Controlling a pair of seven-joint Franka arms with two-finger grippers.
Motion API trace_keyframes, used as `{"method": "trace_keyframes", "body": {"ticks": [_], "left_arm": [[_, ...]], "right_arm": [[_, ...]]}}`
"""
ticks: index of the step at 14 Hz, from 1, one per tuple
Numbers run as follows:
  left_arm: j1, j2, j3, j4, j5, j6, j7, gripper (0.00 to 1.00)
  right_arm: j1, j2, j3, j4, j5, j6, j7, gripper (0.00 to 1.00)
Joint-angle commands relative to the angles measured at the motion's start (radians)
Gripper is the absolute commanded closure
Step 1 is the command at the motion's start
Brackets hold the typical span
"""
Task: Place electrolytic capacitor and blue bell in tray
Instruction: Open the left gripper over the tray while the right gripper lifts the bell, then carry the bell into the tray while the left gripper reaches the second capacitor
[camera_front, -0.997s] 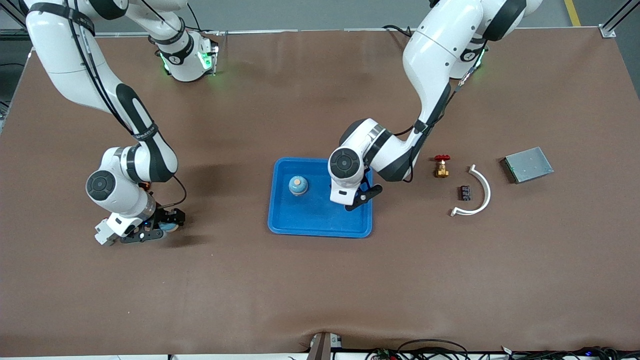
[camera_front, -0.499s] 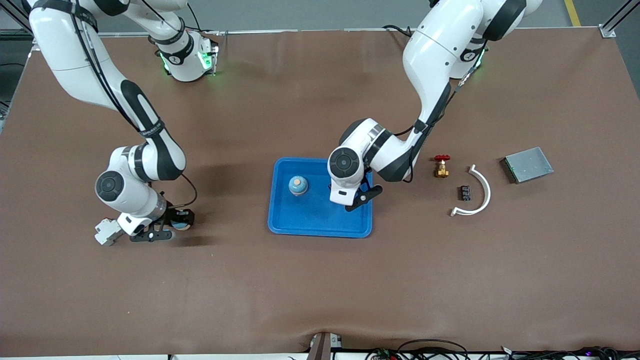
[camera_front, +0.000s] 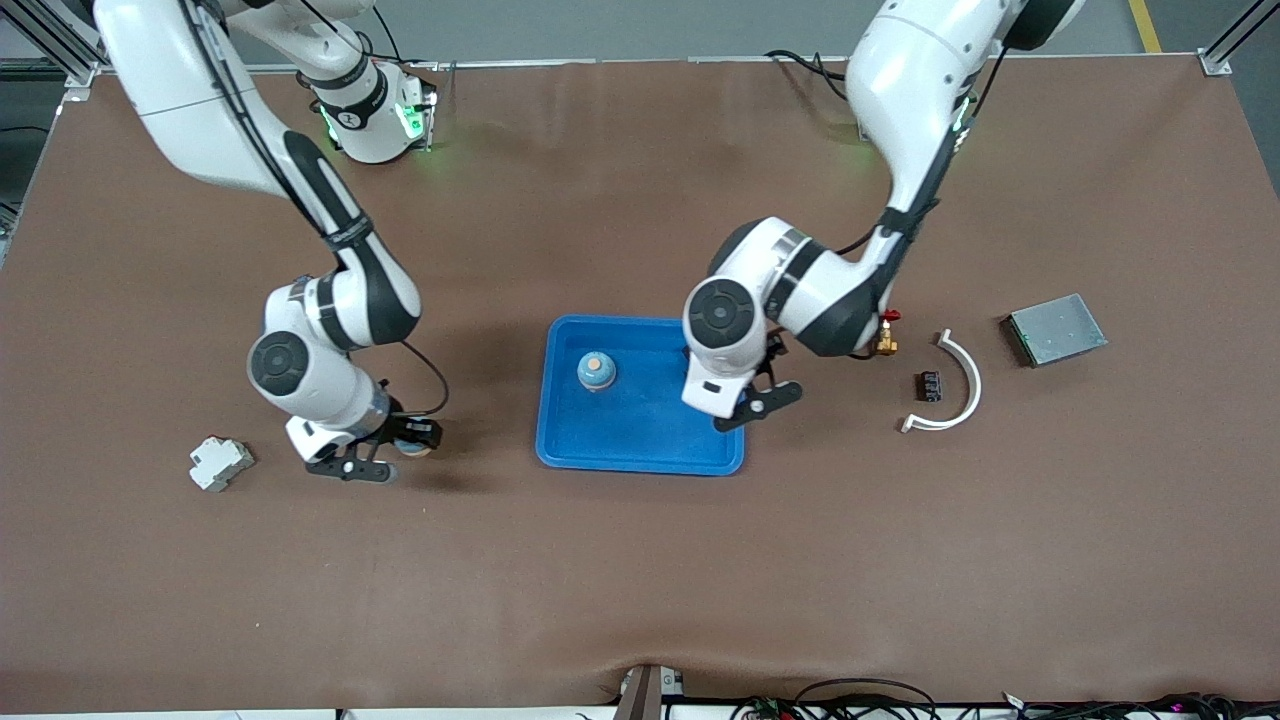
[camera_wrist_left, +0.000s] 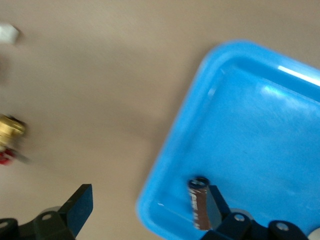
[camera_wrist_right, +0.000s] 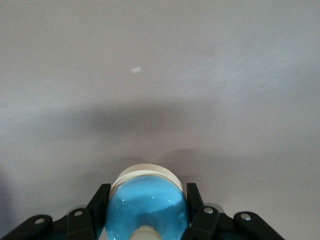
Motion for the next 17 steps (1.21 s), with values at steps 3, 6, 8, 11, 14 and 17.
{"method": "trace_keyframes", "body": {"ticks": [3, 6, 8, 11, 14, 17], "left_arm": [[0.127, -0.112, -0.007, -0.024, 0.01, -0.112, 0.232, 0.0], [0.211, -0.168, -0.008, -0.05, 0.005, -0.152, 0.386, 0.0], [0.27, -0.199, -0.01, -0.085, 0.007, -0.151, 0.479, 0.0], [0.357, -0.257, -0.01, -0.17, 0.01, -0.103, 0.637, 0.0], [0.411, -0.325, -0.01, -0.333, 0.011, 0.088, 0.736, 0.0], [0.423, -0.339, -0.008, -0.476, 0.016, 0.31, 0.739, 0.0]], "right_arm": [[0.129, -0.003, -0.007, 0.098, 0.007, -0.1, 0.26, 1.0], [0.198, 0.023, -0.007, 0.126, 0.004, -0.096, 0.393, 1.0], [0.245, 0.054, -0.008, 0.161, 0.001, -0.094, 0.488, 1.0], [0.311, 0.114, -0.014, 0.235, -0.007, -0.096, 0.587, 1.0], [0.353, 0.168, -0.02, 0.302, -0.012, -0.099, 0.665, 1.0], [0.405, 0.22, -0.054, 0.362, -0.045, -0.102, 0.731, 1.0]]}}
